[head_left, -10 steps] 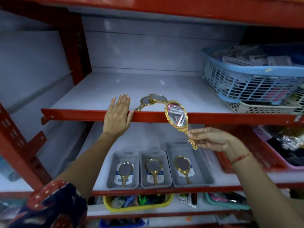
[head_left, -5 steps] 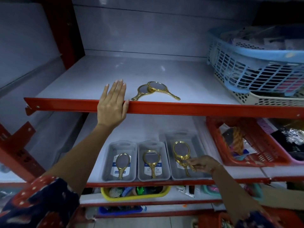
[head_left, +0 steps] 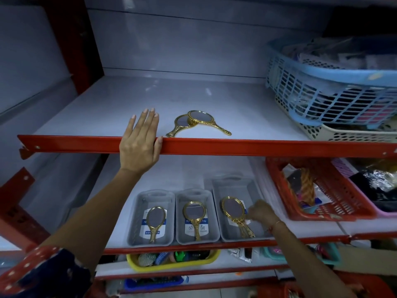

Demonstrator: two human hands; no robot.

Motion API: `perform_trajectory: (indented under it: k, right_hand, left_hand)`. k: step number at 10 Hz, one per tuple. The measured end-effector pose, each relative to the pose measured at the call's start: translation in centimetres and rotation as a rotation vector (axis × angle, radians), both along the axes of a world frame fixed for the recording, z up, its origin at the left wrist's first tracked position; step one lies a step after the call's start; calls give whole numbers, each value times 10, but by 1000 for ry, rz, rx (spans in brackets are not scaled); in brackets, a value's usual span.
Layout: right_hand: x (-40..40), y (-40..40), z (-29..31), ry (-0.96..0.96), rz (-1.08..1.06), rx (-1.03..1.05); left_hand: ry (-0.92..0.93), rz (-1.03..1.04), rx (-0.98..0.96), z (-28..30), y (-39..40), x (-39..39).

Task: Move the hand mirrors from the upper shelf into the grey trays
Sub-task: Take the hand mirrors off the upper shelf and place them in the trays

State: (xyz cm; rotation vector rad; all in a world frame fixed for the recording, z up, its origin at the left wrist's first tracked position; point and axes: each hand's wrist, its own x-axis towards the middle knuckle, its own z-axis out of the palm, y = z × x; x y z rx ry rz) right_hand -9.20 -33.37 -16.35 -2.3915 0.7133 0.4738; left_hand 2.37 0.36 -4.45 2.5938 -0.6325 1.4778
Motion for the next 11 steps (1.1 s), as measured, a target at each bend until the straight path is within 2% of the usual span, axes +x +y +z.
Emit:
perform_trajectory:
  k: [1, 2, 3, 4, 5, 6, 7, 9, 10, 11]
  right_hand:
    - [1, 20, 59, -111, 136, 15]
    - [2, 40, 130, -315, 201, 105]
    - [10, 57, 190, -562, 156, 277]
    - [38, 64, 222, -737, 90, 306]
    - [80, 62, 232, -721, 79, 114]
    - [114, 65, 229, -474, 145, -35]
    - [136, 72, 226, -323, 155, -32]
    - [151, 71, 231, -87, 172, 58]
    - [143, 64, 237, -52, 134, 245]
    - [122, 56, 241, -74, 102, 521]
  left_hand:
    - [13, 13, 17, 0, -2, -4]
    - [47, 29, 28, 3, -1, -6]
    - [65, 36, 32, 4, -1, -8]
    - [66, 42, 30, 3, 0, -8]
    - [43, 56, 36, 2, -1, -7]
    - [59, 67, 42, 3, -1, -7]
    - [67, 73, 58, 3, 0, -6]
    - [69, 71, 61, 4, 0, -5]
    - [61, 73, 62, 3, 0, -5]
    - [53, 74, 57, 3, 0, -6]
